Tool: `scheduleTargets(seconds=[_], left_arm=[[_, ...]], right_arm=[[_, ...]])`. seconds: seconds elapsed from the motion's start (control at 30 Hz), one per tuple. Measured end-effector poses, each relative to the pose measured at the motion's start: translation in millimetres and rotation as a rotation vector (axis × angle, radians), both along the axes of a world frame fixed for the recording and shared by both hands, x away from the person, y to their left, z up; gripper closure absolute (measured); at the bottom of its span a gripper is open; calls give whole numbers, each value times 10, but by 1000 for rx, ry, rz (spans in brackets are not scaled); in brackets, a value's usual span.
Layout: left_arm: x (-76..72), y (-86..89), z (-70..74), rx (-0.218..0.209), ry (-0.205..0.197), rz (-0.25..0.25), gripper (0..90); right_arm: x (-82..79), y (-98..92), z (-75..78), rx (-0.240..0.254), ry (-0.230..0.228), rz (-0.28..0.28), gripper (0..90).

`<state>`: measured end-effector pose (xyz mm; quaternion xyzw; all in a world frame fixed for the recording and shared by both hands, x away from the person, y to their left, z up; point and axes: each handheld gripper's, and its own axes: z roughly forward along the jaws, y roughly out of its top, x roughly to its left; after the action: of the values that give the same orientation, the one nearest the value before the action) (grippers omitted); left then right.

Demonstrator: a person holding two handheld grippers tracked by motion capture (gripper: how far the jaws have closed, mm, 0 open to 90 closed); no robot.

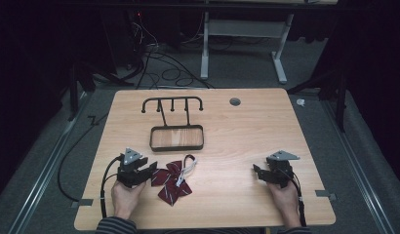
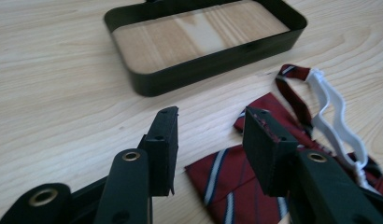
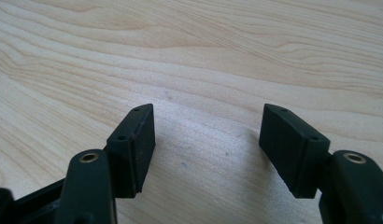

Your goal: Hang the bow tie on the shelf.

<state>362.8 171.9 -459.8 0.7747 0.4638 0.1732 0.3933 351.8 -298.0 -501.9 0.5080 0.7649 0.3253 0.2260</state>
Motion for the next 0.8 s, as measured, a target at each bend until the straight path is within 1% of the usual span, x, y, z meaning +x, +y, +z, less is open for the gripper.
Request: scheduleTargets(seconds=[0.03,0.13,0.23,0.37,0.4,0.47,0.5,0.57,0.6,0.63,0.67,0.73,0.8], left_arm=[[30,-57,7,-5,2,-12,562],[70,-133,6,5,8,-29,562],[90,-166,0,8,14,-34,562],[131,-261,22,14,19,-57,563],[131,-261,22,14,19,-57,563],[150,-324,41,25,17,-70,576],[172,-398,56,40,13,-85,585],[184,-430,59,37,11,-93,599],[215,-493,57,44,20,-110,601],[215,-493,57,44,20,-110,601],[244,-557,43,52,21,-123,601],[274,-617,21,56,28,-132,603],[300,-681,-3,72,30,-140,614]], right_arm=[[0,-1,0,1,0,0,374],[-1,-1,0,3,2,-1,373],[-1,-1,0,3,1,-1,373],[-1,1,1,2,2,1,372],[-1,1,1,2,2,1,372],[0,0,0,1,0,2,372],[0,0,0,1,0,2,372],[0,0,0,1,0,2,372],[0,-1,0,2,0,2,372],[0,-1,0,2,0,2,372],[-1,0,0,2,2,1,372],[-1,0,1,3,2,1,372],[-1,0,0,4,3,1,371]])
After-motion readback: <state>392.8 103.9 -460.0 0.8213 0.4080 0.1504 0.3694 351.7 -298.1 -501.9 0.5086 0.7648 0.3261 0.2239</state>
